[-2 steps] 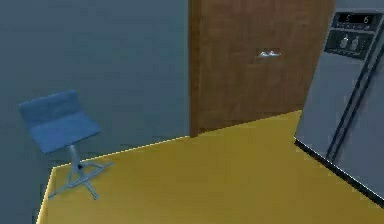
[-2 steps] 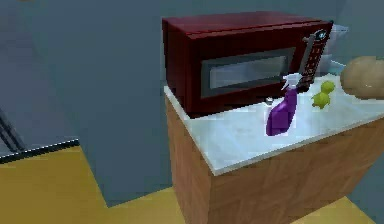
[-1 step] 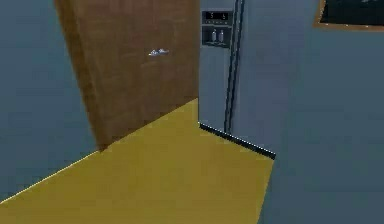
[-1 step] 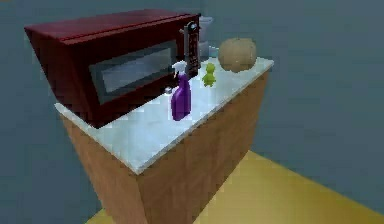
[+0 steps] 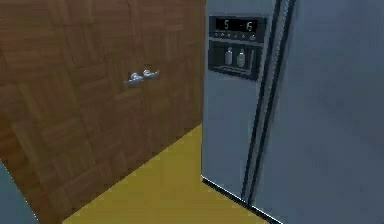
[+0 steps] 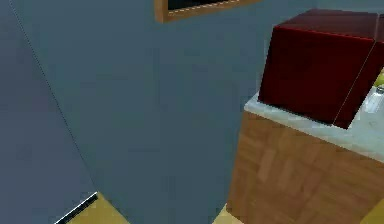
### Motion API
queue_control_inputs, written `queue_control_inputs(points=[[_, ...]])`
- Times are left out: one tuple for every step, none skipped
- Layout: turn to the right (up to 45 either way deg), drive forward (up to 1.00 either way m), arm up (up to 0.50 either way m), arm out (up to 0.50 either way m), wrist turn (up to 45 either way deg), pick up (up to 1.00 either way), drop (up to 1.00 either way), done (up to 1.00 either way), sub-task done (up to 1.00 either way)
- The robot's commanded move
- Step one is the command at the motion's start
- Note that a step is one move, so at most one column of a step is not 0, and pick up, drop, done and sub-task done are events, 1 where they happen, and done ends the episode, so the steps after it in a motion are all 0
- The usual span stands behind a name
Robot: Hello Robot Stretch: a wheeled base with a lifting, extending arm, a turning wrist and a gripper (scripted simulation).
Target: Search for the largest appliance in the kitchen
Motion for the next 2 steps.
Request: queue_control_inputs(points=[[27.0, 0.0, 0.0, 0.0, 0.0, 0.0, 0.0, 0.0, 0.0], [0.0, 0.0, 0.0, 0.0, 0.0, 0.0, 0.0, 1.0, 0.0]])
